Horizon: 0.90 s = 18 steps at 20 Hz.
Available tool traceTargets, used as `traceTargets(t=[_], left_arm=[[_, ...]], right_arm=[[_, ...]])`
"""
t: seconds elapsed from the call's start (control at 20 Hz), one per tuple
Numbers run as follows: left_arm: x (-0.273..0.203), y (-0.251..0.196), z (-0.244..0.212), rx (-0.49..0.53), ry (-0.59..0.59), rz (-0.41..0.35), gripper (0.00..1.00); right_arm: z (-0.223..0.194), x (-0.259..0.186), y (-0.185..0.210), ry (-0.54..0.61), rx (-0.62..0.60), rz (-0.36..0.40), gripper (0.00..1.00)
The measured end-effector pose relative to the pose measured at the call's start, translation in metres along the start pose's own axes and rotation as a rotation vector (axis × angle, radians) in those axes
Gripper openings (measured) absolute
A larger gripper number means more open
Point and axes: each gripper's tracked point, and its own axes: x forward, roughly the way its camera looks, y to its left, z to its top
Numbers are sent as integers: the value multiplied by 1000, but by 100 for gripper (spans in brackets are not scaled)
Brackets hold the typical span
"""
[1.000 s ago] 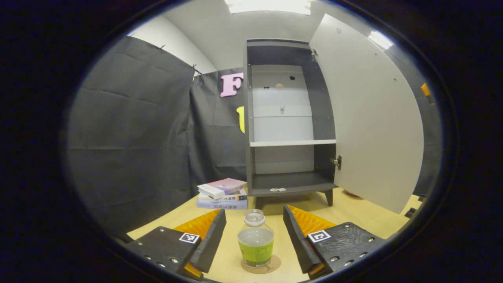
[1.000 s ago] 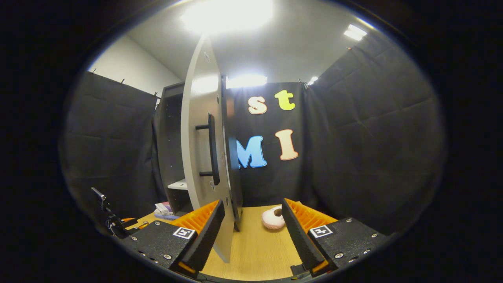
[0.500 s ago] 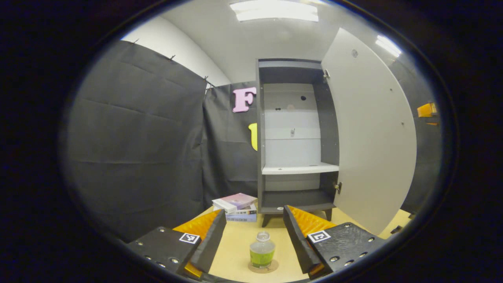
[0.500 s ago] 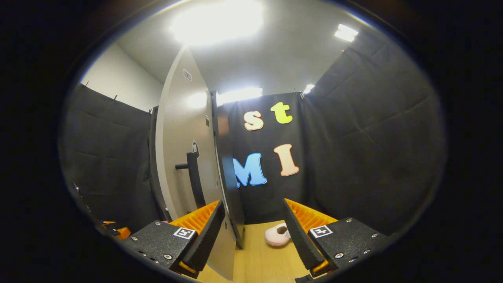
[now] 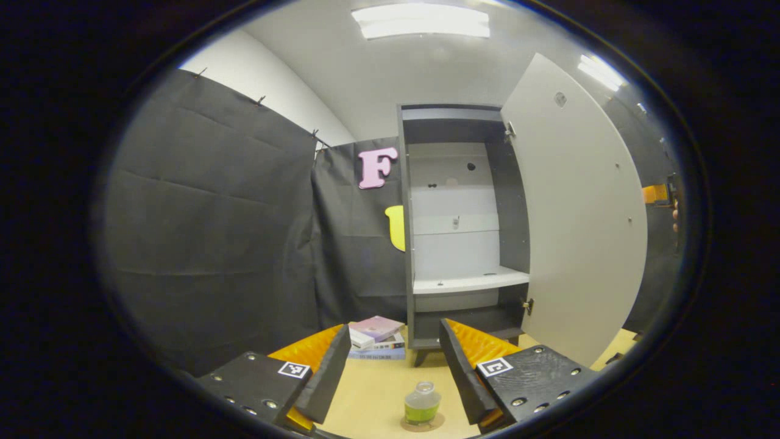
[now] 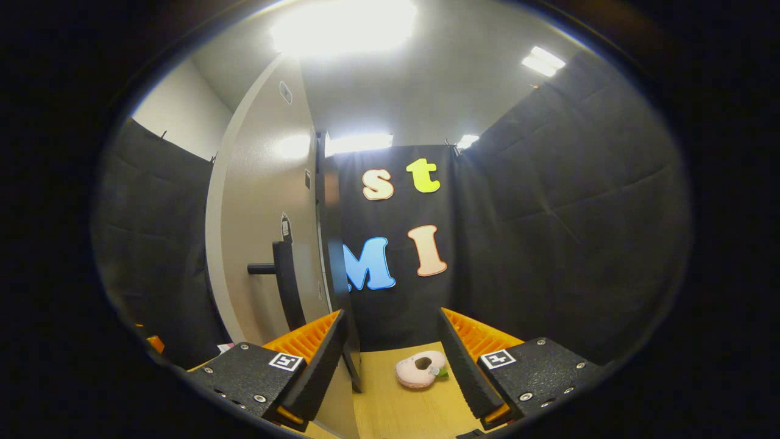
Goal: Open the cabinet door with the right hand, grasp the bottle in the cabinet with the left hand and place it on the coaster, then close the cabinet door with the right hand.
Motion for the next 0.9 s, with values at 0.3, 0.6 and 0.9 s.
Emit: traceTargets(t=[0.3, 0.6, 0.9], left_arm=[[27, 36, -6, -12, 1, -15, 83], [47, 59, -7, -46, -4, -56, 88], [48, 90, -17, -36, 0, -54, 84]], right_arm=[[1, -3, 11, -6, -93, -73, 88], [-3, -15, 60, -2, -91, -39, 88], [-6, -18, 101, -7, -95, -15, 88]])
